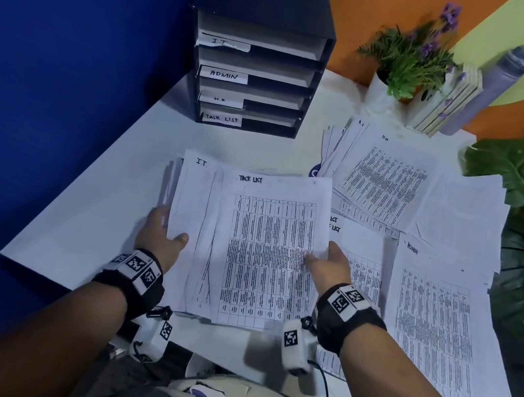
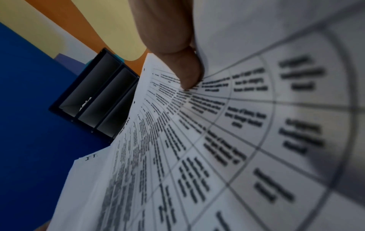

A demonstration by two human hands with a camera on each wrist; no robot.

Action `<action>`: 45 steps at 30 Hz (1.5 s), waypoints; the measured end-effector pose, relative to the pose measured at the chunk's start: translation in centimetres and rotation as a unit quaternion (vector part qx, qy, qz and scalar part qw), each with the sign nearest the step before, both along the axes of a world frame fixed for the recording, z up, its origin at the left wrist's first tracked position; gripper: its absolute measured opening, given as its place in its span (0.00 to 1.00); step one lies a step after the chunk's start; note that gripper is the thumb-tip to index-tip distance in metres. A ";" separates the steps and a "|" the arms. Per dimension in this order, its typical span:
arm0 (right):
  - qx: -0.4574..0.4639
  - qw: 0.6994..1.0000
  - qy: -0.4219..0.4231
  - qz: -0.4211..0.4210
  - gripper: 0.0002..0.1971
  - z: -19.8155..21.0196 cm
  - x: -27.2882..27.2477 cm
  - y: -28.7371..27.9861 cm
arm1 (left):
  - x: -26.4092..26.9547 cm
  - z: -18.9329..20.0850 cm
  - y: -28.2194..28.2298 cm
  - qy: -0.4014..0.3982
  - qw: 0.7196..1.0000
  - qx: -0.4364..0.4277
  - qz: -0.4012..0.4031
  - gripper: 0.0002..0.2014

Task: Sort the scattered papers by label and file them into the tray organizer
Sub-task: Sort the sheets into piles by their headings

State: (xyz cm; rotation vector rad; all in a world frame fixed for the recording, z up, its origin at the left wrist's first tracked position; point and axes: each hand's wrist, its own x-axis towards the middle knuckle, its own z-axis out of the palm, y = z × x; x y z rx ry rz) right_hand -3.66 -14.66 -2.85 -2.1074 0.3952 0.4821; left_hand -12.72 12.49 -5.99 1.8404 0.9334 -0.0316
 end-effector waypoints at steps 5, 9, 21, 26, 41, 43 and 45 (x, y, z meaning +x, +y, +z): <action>0.026 0.999 0.009 -0.027 0.14 -0.3 -0.1 0.5 | 0.2 0.3 -0.4 -0.037 0.998 -0.002 -0.044 0.24; 0.045 0.998 0.017 -0.028 0.08 -0.8 -0.2 0.7 | 1.1 1.4 -1.0 0.036 0.997 -0.072 0.001 0.22; 0.047 0.998 0.023 -0.046 0.18 -1.1 0.1 0.3 | 0.4 0.8 -0.3 0.057 0.998 -0.004 -0.016 0.19; 0.073 0.996 0.036 -0.036 0.17 -1.9 0.2 0.6 | 0.2 0.7 -0.7 0.036 0.999 0.011 -0.019 0.12; 0.121 0.991 0.007 -0.063 0.14 -1.4 0.0 -0.1 | 0.2 0.4 -0.8 0.017 1.000 0.013 -0.007 0.08; 0.123 0.991 0.001 -0.053 0.14 -1.7 0.0 0.2 | 0.3 0.4 -1.0 0.008 1.000 0.006 -0.012 0.09; 0.121 0.991 -0.009 -0.047 0.11 -1.8 0.1 0.5 | 0.5 0.6 -1.4 0.006 1.000 -0.006 -0.026 0.11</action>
